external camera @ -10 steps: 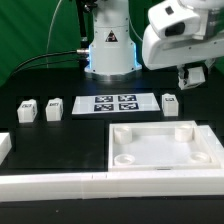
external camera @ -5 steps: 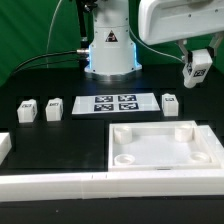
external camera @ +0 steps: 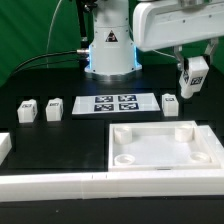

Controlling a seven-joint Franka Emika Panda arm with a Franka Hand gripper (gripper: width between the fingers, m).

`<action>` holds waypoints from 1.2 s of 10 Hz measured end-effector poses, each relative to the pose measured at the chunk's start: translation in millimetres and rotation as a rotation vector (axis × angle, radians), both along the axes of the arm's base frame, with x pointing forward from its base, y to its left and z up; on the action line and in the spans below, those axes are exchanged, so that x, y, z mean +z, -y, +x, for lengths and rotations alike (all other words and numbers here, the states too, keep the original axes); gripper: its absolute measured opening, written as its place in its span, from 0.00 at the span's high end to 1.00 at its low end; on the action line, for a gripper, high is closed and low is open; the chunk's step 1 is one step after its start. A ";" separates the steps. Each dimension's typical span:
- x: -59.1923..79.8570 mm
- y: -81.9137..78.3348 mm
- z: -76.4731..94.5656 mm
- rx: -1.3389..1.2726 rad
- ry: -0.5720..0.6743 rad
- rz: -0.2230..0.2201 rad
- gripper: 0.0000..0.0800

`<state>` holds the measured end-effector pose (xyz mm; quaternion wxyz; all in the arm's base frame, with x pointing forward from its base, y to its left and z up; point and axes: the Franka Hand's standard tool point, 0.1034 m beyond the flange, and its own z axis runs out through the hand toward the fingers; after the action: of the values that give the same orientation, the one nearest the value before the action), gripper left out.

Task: Assemble one leg

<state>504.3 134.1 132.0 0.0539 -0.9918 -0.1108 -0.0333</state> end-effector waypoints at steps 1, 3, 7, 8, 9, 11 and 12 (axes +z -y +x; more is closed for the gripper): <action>-0.1 0.3 17.0 0.019 0.009 0.008 0.63; -0.7 6.0 48.6 0.038 0.027 0.022 0.63; 1.1 17.9 68.9 0.034 0.080 0.026 0.63; 1.4 19.5 74.0 0.028 0.148 0.028 0.63; 2.4 24.8 78.9 0.020 0.287 0.030 0.63; -2.8 35.0 70.4 0.001 0.367 0.023 0.63; -1.9 33.3 73.0 -0.015 0.343 0.029 0.63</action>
Offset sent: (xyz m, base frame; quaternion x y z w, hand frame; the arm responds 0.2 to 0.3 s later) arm 0.0456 -0.0216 -0.0036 0.0126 0.0067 -0.0092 0.9999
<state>577.3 100.8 130.0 0.0485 -0.9715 -0.1105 -0.2041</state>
